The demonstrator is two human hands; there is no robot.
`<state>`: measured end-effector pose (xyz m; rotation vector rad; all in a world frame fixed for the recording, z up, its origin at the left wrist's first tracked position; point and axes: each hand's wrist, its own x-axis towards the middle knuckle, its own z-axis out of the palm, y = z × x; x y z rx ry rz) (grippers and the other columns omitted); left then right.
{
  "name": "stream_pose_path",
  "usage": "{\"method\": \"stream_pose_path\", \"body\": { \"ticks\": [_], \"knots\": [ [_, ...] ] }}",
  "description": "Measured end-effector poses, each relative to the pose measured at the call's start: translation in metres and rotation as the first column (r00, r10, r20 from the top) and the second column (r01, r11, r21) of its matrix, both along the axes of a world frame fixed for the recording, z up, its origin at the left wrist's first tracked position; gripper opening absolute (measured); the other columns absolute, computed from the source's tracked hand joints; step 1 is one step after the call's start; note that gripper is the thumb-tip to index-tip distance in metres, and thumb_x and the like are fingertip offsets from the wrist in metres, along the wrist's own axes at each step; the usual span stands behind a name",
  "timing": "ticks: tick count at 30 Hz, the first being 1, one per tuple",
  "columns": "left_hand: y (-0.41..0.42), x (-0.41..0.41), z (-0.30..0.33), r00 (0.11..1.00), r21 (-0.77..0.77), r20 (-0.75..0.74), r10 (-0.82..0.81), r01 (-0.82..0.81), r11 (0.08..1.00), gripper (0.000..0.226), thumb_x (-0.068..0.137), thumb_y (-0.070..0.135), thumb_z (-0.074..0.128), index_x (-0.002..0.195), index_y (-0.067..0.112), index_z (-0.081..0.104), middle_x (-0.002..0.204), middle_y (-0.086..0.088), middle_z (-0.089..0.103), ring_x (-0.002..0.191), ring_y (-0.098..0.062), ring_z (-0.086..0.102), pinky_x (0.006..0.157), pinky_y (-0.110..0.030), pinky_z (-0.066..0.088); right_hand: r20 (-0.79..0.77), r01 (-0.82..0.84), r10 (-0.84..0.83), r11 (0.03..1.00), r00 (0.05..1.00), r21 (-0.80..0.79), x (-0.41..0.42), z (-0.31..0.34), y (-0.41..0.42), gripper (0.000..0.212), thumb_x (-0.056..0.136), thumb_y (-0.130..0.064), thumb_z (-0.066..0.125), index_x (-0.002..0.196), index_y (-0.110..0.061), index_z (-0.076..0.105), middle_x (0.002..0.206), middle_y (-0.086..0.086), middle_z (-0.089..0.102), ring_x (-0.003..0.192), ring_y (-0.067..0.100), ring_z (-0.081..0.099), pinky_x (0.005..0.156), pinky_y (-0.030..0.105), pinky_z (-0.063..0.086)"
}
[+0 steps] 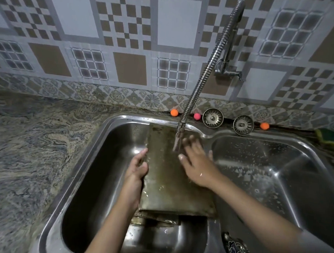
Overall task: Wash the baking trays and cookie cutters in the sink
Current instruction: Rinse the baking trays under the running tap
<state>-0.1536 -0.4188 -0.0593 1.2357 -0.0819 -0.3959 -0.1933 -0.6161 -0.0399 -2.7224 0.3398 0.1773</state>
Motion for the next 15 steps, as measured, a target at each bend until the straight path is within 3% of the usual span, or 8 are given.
{"method": "stream_pose_path", "body": {
  "ticks": [2,5,8,10,12,13,15],
  "knots": [
    [-0.009,-0.014,-0.001,0.996,0.017,0.017,-0.086,0.085,0.996,0.046,0.08,0.02,0.06,0.126,0.02,0.055,0.129,0.0,0.061,0.12,-0.015,0.056,0.096,-0.023,0.046,-0.024,0.105,-0.106,0.994,0.994,-0.028,0.021,0.005,-0.004,0.065,0.098,-0.054,0.017,0.152,-0.025,-0.003,0.158,-0.001,-0.018,0.145,0.017,-0.018,0.11,0.06,-0.011],
    [-0.022,-0.019,0.002,0.995,-0.01,0.034,-0.095,0.096,0.995,0.037,0.089,0.002,0.051,0.123,0.016,0.054,0.103,0.016,0.071,0.1,-0.001,0.064,0.073,-0.006,0.047,0.054,-0.061,0.065,0.996,0.996,-0.071,0.022,0.013,0.031,0.06,0.1,-0.047,0.019,0.153,-0.025,0.0,0.159,-0.001,-0.013,0.146,0.018,-0.014,0.112,0.055,-0.012],
    [-0.009,-0.001,0.001,0.999,-0.085,-0.022,-0.03,0.028,0.996,0.04,0.091,-0.005,0.041,0.124,0.015,0.053,0.103,0.008,0.072,0.096,-0.005,0.067,0.071,-0.01,0.051,0.141,-0.31,0.322,0.946,0.936,-0.097,-0.018,0.007,0.06,0.06,0.097,-0.047,0.015,0.152,-0.029,-0.001,0.155,-0.014,-0.019,0.142,0.006,-0.021,0.114,0.044,-0.012],
    [0.005,0.011,-0.004,0.997,-0.112,-0.077,-0.001,-0.008,0.994,0.039,0.091,0.0,0.044,0.123,0.019,0.057,0.12,-0.009,0.066,0.103,-0.015,0.066,0.089,-0.028,0.054,0.139,-0.349,0.356,0.934,0.924,-0.071,-0.039,0.0,0.051,0.063,0.094,-0.053,0.016,0.15,-0.034,-0.005,0.155,-0.018,-0.02,0.14,0.002,-0.024,0.114,0.038,-0.014],
    [0.012,0.014,-0.007,1.0,-0.048,-0.023,-0.013,0.012,0.999,0.04,0.08,0.021,0.064,0.12,0.026,0.062,0.136,-0.011,0.055,0.125,-0.026,0.052,0.109,-0.045,0.037,0.103,-0.247,0.25,0.968,0.963,-0.037,-0.036,-0.004,0.027,0.065,0.094,-0.059,0.017,0.15,-0.034,-0.007,0.156,-0.014,-0.019,0.14,0.003,-0.025,0.117,0.043,-0.011],
    [0.012,0.009,-0.007,0.998,-0.006,0.006,-0.057,0.057,0.998,0.055,0.069,0.033,0.074,0.123,0.025,0.061,0.138,-0.01,0.054,0.128,-0.027,0.05,0.11,-0.045,0.036,0.065,-0.151,0.152,0.988,0.986,-0.021,-0.026,-0.004,0.015,0.066,0.095,-0.058,0.017,0.15,-0.032,-0.006,0.157,-0.01,-0.019,0.14,0.005,-0.024,0.117,0.05,-0.009],
    [0.003,-0.004,-0.01,0.988,0.004,-0.01,-0.156,0.156,0.988,0.086,0.053,0.047,0.084,0.128,0.017,0.056,0.132,-0.01,0.059,0.118,-0.023,0.058,0.095,-0.032,0.049,0.009,0.046,-0.045,0.999,0.999,-0.022,0.0,0.0,-0.003,0.067,0.097,-0.056,0.017,0.152,-0.024,-0.004,0.157,-0.004,-0.018,0.142,0.011,-0.022,0.114,0.059,-0.009]
  ]
}}
